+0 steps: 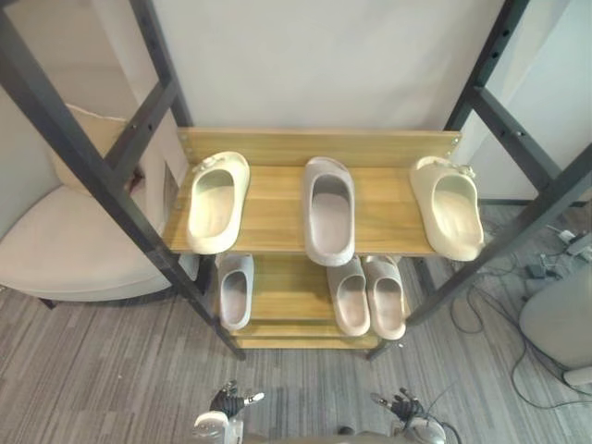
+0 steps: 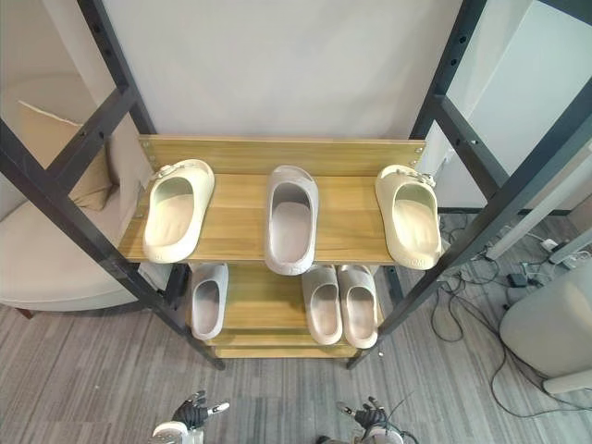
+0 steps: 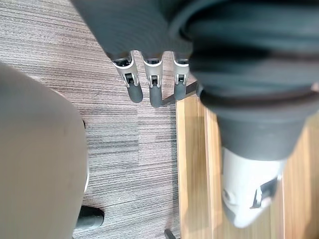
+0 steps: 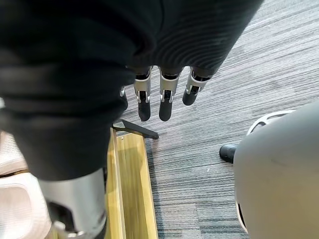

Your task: Organize the slippers on the shoe rack

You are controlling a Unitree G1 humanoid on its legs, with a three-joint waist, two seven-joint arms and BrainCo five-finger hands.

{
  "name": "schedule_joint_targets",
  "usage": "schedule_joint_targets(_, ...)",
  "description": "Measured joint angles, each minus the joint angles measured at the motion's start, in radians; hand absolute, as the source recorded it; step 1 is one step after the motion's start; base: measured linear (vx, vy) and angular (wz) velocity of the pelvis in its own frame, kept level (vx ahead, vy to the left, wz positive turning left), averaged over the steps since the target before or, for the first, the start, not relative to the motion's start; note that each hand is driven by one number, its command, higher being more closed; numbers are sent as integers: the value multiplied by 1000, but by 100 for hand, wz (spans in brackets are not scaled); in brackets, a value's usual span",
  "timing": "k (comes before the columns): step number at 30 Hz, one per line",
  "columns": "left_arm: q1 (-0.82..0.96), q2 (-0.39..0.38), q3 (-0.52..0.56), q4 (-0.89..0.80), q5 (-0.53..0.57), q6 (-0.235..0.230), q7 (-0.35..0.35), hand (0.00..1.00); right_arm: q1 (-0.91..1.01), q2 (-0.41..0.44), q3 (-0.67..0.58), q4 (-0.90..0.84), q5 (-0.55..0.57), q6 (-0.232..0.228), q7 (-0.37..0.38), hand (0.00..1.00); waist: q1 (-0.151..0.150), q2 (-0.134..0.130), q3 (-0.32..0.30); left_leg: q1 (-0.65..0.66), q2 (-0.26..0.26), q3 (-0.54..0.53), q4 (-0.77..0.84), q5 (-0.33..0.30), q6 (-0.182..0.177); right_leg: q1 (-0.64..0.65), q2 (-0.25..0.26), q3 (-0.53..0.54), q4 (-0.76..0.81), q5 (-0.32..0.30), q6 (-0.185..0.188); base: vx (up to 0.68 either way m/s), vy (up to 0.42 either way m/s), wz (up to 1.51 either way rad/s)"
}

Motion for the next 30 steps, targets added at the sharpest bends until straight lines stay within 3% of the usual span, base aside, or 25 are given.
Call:
schedule_joint_targets(4, 1, 3, -28, -1, 1, -2, 4, 0, 35, -8, 135, -126, -29, 0, -27, 0, 0, -5, -3, -1, -18, 4, 0, 0, 1, 12, -6, 25, -58, 47, 6, -51, 58, -19)
schedule_joint_targets(9, 6, 4, -27, -10, 0, -16, 25, 0, 173, 1, 297, -599, -136, -14, -34, 0, -1, -13, 2, -5, -23, 30, -1, 2, 3, -15, -5, 81, -73, 81, 3, -104, 33, -28)
schedule_joint_targets(13, 12, 11, -26, -18, 0, -20, 39, 0, 239, -4, 297, -851, -233, -36, -30, 0, 0, -27, 9, -3, -20, 28, -20, 2, 4, -32, 4, 101, -74, 100, -2, -108, -5, -13)
schedule_joint_targets(20, 19, 14, -26, -23, 0, -32, 44, 0, 266, -25, 278, -1133, -316, -53, -30, 0, -3, -32, 10, -2, -25, 30, -42, 16, 8, -42, 3, 118, -80, 119, -5, -85, -10, -8)
schedule_joint_targets(30, 28, 8, -26, -36, 13, -42, 37, 0, 213, -25, 198, -1349, -322, -70, -93, 0, -2, -24, 16, 32, -25, 22, -62, 25, 8, -18, 7, 117, -81, 122, -5, 12, -4, 0)
